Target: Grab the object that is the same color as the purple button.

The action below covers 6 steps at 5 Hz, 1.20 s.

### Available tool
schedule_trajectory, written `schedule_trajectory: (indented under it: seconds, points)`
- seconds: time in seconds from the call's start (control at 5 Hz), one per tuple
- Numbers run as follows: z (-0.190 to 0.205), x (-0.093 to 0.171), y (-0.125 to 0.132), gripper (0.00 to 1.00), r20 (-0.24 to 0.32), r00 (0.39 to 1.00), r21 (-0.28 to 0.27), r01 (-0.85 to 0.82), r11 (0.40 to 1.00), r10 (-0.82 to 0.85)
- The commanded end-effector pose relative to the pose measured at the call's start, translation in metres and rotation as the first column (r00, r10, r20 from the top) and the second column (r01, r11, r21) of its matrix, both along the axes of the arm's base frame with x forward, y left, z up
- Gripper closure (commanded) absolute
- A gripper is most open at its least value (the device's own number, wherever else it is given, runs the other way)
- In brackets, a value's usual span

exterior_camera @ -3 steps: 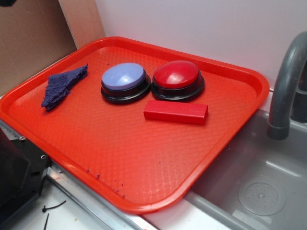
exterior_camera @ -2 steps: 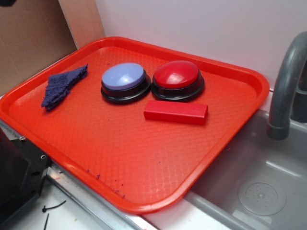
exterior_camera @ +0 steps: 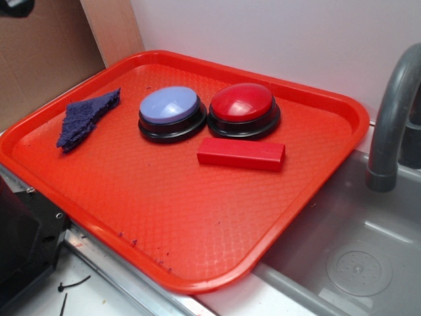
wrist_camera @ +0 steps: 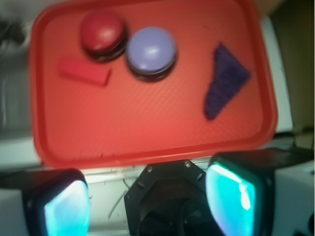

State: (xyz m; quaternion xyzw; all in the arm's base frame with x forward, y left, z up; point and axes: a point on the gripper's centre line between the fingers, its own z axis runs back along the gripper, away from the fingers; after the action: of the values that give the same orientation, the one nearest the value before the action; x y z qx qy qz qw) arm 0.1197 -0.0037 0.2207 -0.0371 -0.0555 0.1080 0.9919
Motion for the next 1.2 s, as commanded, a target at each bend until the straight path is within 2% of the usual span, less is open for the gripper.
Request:
schedule_trajectory:
  seconds: [0.0,0.2,0.4,0.6,0.8,1.0]
  points:
    - [-0.022,0.008,0.032,0.0,0.074,0.94,-0.094,-0.326,0.941,0.333]
    - [-0.04,0.015,0.057,0.0,0.094,0.865,-0.079,-0.487,0.87,0.493]
    - [-0.061,0.028,0.079,0.0,0.133,0.761,-0.068,-0.632,0.772,0.635]
    - [-0.09,0.046,0.096,0.0,0.154,0.677,-0.048,-0.723,0.69,0.72]
    - [-0.116,0.057,0.103,0.0,0.142,0.64,-0.066,-0.755,0.652,0.755]
    - [-0.159,0.068,0.118,0.0,0.113,0.591,-0.054,-0.799,0.599,0.799]
